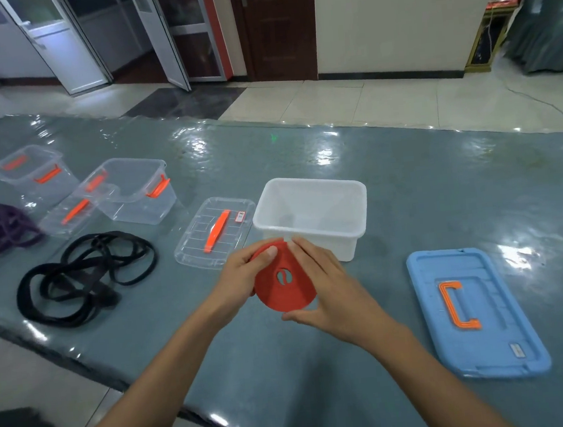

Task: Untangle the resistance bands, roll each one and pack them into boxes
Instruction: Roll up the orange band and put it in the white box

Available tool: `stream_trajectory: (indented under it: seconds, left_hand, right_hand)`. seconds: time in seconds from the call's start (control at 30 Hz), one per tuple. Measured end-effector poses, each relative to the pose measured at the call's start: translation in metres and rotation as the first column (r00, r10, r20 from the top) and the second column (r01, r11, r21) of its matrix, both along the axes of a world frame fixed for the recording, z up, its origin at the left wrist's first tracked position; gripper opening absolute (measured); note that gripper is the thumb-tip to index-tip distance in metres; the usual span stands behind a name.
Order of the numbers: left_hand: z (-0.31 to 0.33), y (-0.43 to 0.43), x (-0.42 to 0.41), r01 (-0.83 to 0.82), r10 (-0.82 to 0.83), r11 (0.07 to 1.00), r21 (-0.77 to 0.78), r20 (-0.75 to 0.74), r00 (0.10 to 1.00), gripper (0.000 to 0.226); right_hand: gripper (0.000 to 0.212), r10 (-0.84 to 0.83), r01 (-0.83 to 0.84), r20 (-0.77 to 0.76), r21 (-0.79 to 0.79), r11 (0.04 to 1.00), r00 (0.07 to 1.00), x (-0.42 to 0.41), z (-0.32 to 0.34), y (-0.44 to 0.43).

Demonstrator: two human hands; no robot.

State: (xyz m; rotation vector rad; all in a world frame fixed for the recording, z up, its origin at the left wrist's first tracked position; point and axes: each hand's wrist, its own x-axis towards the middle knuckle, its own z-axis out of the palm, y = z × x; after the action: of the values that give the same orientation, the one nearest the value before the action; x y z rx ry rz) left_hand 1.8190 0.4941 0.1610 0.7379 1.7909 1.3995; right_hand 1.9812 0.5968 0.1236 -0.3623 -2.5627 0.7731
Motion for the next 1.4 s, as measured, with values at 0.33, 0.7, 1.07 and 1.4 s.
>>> stream_trajectory:
  seconds: [0.33,0.7,1.07,1.4]
  left_hand:
    - [-0.041,0.036,-0.011,-0.282,0.259,0.958,0.053,0.262,0.93,0.026]
    - [-0.059,0.095,-0.088,-0.117,0.14,0.989,0.093,-0.292,0.946,0.021]
    - [-0.095,0.221,-0.17,0.23,-0.441,0.853,-0.468,-0.412,0.797,0.049]
    - [-0.152,0.25,-0.169,0.269,-0.66,0.615,-0.741,-0.297,0.69,0.034]
  right_hand:
    - [0.101,-0.318,0.3,-0.044,-0.228,0.926,0.947,-0.04,-0.026,0.015]
    - [0.096,-0.459,0.457,0.058,-0.266,0.849,0.887,-0.111,-0.016,0.086]
    - [0.095,-0.353,0.482,0.418,-0.261,0.836,0.837,-0.163,-0.062,0.193]
    - [0.094,-0.188,0.398,0.681,-0.164,0.903,0.707,-0.194,-0.137,0.226]
